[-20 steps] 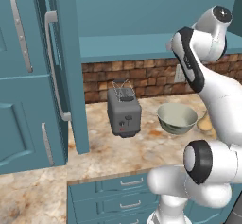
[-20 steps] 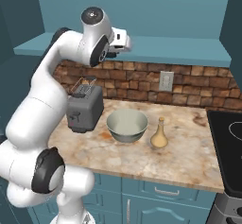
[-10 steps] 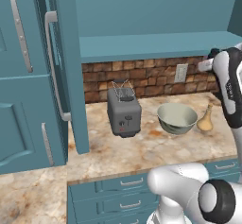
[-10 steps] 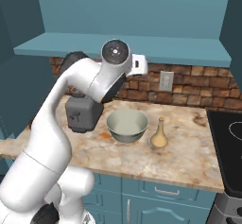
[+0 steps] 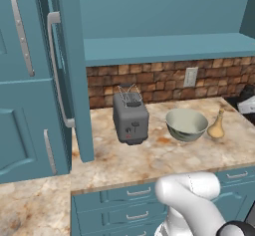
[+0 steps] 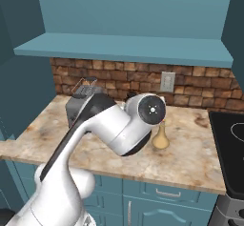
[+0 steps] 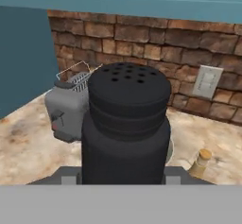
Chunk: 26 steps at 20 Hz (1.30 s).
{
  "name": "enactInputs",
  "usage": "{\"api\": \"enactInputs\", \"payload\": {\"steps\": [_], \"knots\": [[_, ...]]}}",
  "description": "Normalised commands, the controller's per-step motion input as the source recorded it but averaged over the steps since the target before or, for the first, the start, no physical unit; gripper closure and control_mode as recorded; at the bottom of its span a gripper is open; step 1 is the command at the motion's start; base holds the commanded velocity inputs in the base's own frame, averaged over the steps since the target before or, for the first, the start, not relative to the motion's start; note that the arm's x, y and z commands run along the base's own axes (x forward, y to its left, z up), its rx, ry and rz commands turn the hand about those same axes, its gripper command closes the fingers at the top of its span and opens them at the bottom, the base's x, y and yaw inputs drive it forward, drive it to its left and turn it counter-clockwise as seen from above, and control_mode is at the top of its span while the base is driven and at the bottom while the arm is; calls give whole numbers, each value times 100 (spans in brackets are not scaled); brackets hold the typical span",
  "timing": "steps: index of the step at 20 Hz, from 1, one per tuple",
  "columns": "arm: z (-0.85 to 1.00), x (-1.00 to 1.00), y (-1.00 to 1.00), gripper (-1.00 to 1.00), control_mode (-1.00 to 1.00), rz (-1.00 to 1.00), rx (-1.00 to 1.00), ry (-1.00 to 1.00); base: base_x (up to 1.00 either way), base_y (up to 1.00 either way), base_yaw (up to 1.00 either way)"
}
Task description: Retrieve the bottle and the shaker from the cabinet and place them next to the mixing bowl on the counter. Then add garlic from the fridge to the mixing bowl.
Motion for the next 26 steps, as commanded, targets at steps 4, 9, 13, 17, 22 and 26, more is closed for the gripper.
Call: {"api": "enactInputs", "payload": {"steps": [4,9,13,17,22,26], "knots": [[-100,-26,-32,100,-100,18,0,1,0,0,0],[-97,-20,-27,100,-100,18,0,0,0,0,0],[-68,0,-14,100,-100,29,0,0,0,0,0],[-15,3,-1,100,-100,27,-5,0,0,0,0],[-39,41,0,100,-100,1,-13,0,0,0,0],[-58,44,1,100,-100,-1,-8,0,0,0,0]]}}
